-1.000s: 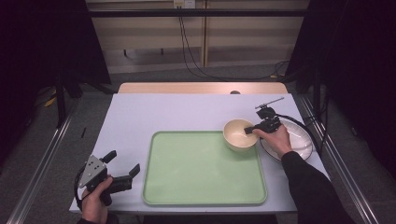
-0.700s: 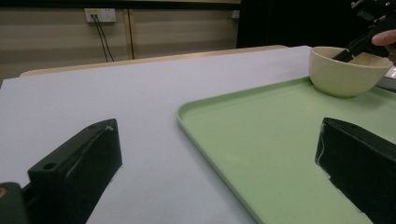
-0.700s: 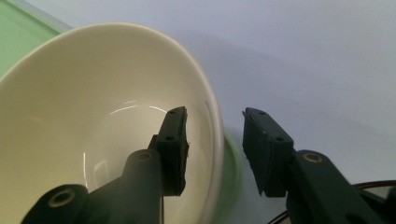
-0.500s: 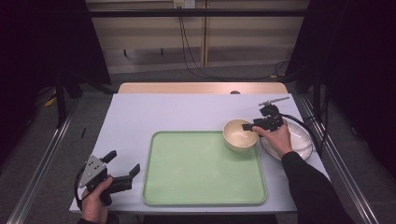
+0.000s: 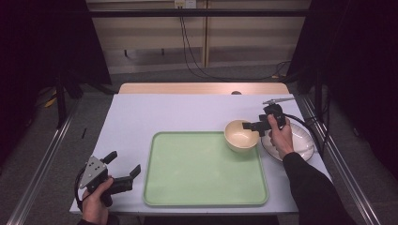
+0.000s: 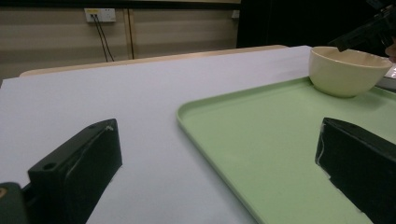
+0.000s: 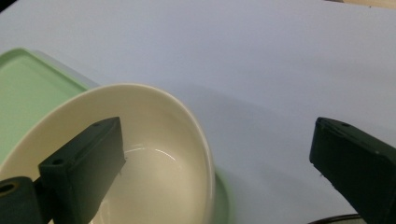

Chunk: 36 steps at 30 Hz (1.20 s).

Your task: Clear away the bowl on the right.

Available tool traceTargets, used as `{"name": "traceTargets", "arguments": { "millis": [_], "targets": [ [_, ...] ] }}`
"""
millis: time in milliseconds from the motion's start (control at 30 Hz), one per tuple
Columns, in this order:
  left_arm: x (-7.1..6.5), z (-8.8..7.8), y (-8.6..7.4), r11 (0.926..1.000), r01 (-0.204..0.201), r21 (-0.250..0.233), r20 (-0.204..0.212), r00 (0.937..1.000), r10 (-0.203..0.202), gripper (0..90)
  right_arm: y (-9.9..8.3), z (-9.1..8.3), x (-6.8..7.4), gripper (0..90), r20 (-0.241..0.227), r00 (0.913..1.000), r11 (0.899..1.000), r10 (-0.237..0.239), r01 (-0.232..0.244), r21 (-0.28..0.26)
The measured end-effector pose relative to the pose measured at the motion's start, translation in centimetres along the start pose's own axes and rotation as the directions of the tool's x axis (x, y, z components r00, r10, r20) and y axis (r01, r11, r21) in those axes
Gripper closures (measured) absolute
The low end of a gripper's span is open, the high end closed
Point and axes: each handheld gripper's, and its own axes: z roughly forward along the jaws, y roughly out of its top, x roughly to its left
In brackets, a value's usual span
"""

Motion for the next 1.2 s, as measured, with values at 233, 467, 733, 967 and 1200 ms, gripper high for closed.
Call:
{"name": "traceTargets", "arguments": {
  "millis": [233, 467, 733, 967, 1200],
  "targets": [
    [0.0, 0.0, 0.0, 1.0000, -0.002, 0.002, 0.000, 1.0000, 0.002, 0.4, -0.2, -0.5, 0.3, 2.6, 0.043, 0.9986, 0.998, -0.030, 0.032, -0.060],
    [0.0, 0.0, 0.0, 1.0000, -0.004, 0.002, -0.003, 1.0000, 0.004, 0.4, -0.5, -1.6, 0.6, 2.8, 0.061, 0.9970, 0.989, -0.048, 0.056, -0.136],
    [0.0, 0.0, 0.0, 1.0000, -0.007, 0.003, -0.003, 1.0000, 0.007, 0.4, -1.0, -2.8, 0.9, 2.7, 0.070, 0.9937, 0.980, -0.087, 0.098, -0.172],
    [0.0, 0.0, 0.0, 1.0000, -0.004, 0.000, -0.004, 1.0000, 0.004, 0.4, -1.4, -3.7, 1.2, 2.8, 0.060, 0.9935, 0.973, -0.097, 0.107, -0.206],
    [0.0, 0.0, 0.0, 1.0000, -0.002, 0.001, -0.004, 1.0000, 0.002, 0.4, -2.0, -4.4, 1.4, 2.8, 0.075, 0.9911, 0.967, -0.110, 0.124, -0.221]
  ]
}}
